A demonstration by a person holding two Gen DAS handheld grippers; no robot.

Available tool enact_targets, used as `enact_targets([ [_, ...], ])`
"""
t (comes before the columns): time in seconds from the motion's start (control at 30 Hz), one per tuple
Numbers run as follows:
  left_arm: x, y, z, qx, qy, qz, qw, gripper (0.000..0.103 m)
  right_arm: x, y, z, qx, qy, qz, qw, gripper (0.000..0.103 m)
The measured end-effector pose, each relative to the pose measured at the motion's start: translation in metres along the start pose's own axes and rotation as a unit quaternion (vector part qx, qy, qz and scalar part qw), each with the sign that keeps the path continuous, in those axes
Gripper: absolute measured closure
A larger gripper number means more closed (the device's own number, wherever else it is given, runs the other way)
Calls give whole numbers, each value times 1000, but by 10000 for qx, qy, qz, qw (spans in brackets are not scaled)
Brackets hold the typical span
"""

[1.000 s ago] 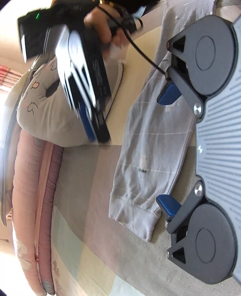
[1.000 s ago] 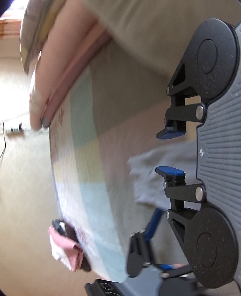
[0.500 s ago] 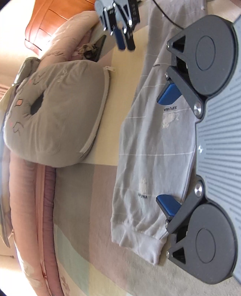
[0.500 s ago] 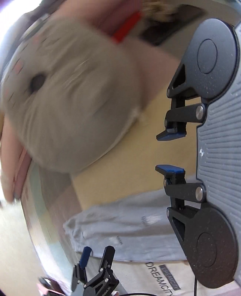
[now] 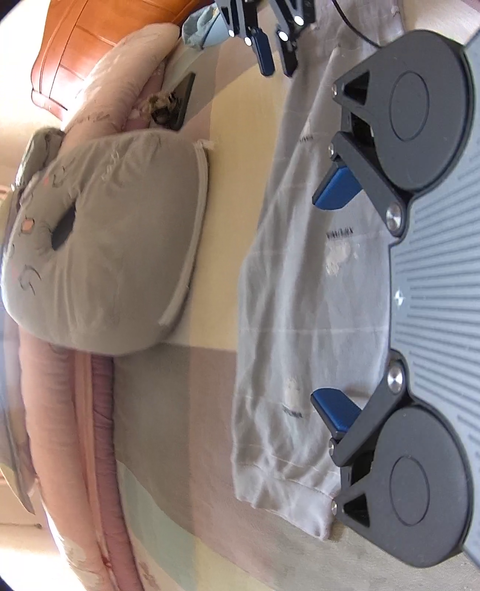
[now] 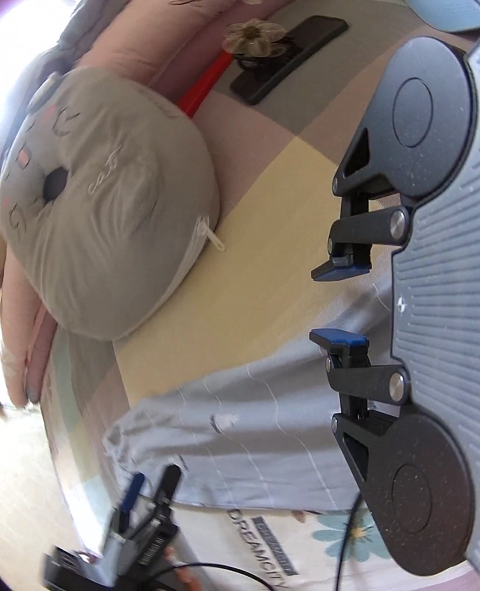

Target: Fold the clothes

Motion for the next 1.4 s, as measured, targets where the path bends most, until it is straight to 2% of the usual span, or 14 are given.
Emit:
enact_targets([
  [0.2,3,-16,-2,-159,4,-182,9997,1,-5,19,-2,-221,47,709,9972,70],
  [0.27,3,-18,-3,-155,29,-209,9997,1,-6,19,-3,-122,47,658,9977,73],
  [0.3,4,-18,-3,-159,25,-208,9997,1,-5,16,-4,7,56,495,9988,77],
  [0.4,4,-18,-2,-180,-2,-190,9997,1,-6,12,-3,520,41,-2,9986,99],
  [0.5,4,-19,-2,-210,-11,-186,9996,1,-4,7,-3,322,-87,-26,9994,101],
  [0.63,4,-20,-2,-252,1,-190,9995,1,5,-17,-7,-351,-224,-289,9987,100],
  [0.7,4,-20,-3,-245,15,-185,9995,1,9,-18,-8,-389,-219,-335,9984,98],
  [0.73,3,-20,-3,-232,25,-178,9996,1,12,-17,-5,-438,-269,-296,9982,93],
  [0.9,2,-17,-3,-190,48,-145,9997,1,30,-1,1,-58,-491,-468,9977,88],
  [1.2,2,-10,-1,-168,-4,-30,9999,1,79,30,-45,327,-658,81,9973,86],
  [1.3,0,-8,-5,-170,71,7,9998,1,84,43,-65,333,-512,367,9975,86],
  [1.37,-2,-7,-8,-116,141,-2,9998,1,90,44,-73,243,-596,486,9967,80],
  [1.4,-2,-7,-9,-103,158,-5,9998,1,94,39,-74,184,-594,335,9975,70],
])
Point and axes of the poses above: each gripper's, at about its wrist camera, not at the fingertips, and z roughly against the way its jaws point, y to its left, x to its top, the point moved 8 cm from there along -z, roughly the way its jaws point, and after that the axes turned 1 degree about -y, right-handed, at the moved point
